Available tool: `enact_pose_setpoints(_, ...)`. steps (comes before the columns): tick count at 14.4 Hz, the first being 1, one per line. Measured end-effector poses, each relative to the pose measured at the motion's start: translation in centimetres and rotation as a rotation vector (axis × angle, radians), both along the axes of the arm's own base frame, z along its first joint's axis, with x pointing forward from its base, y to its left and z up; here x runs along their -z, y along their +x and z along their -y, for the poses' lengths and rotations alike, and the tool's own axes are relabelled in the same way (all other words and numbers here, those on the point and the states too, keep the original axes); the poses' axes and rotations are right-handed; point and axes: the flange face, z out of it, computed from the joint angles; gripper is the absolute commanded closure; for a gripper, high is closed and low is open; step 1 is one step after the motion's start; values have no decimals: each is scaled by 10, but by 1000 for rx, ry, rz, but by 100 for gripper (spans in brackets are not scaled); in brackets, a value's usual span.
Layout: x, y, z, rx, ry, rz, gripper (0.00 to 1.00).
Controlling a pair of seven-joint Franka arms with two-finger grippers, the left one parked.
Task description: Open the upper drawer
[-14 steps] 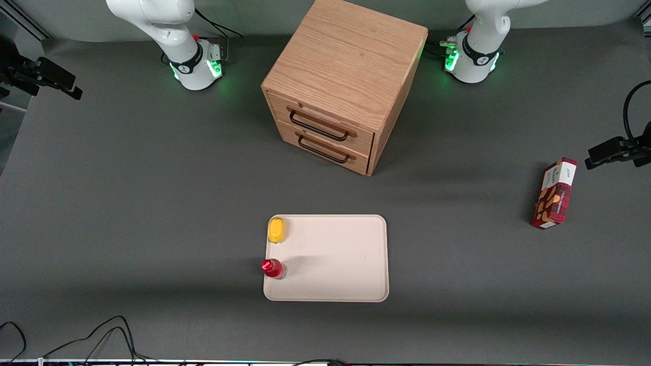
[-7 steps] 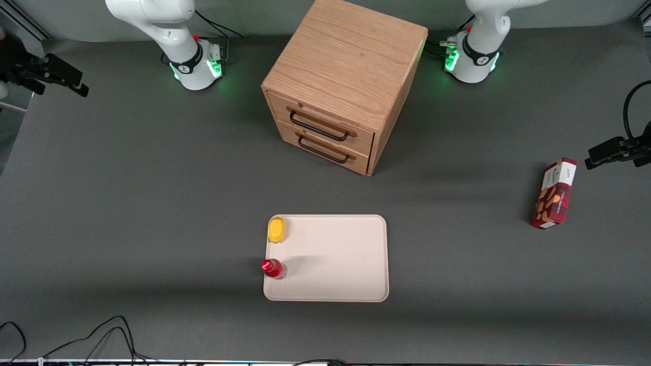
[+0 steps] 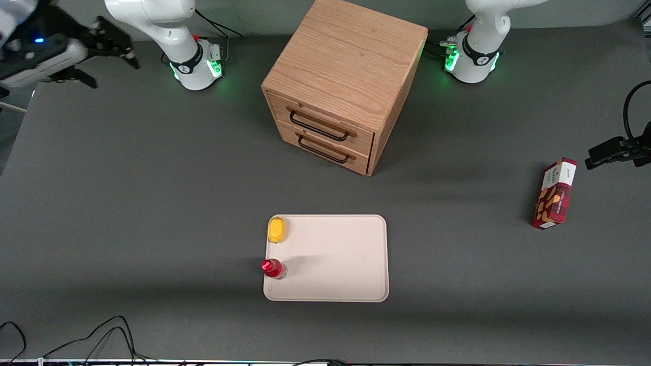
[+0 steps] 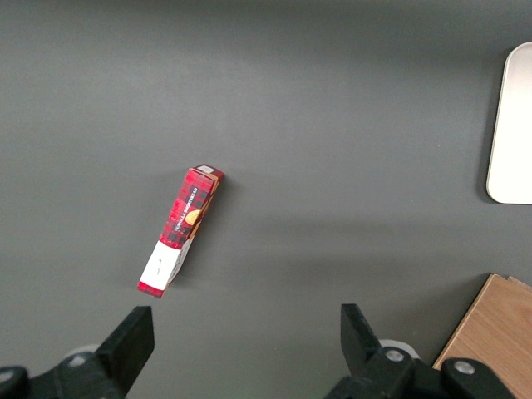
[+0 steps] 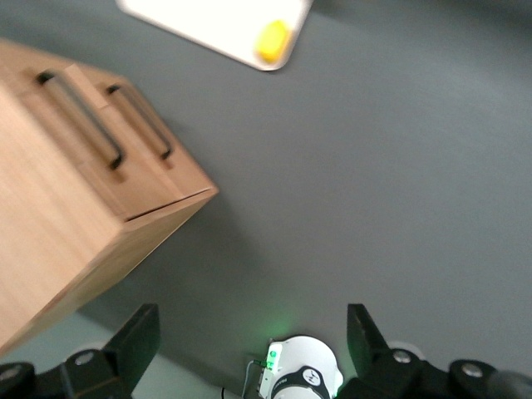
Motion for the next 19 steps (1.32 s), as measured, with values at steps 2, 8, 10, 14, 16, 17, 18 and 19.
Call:
enact_pose_setpoints(2,6,-11,-51,-134,84,-34,0)
enact_pose_setpoints(8,95,5,-177,-505,242,-115,0)
enact_pose_setpoints(10,141,27,-193,-523,290,-160,0)
enact_pose_setpoints(14,233,69,-210,-507,347,-203,0)
enact_pose_setpoints(16,264,80,-215,-505,355,-210,0)
enact_pose_setpoints(17,274,84,-218,-506,359,-201,0)
enact_pose_setpoints(18,281,85,-223,-508,365,-193,0)
enact_pose_setpoints(19,286,84,-228,-515,368,-186,0)
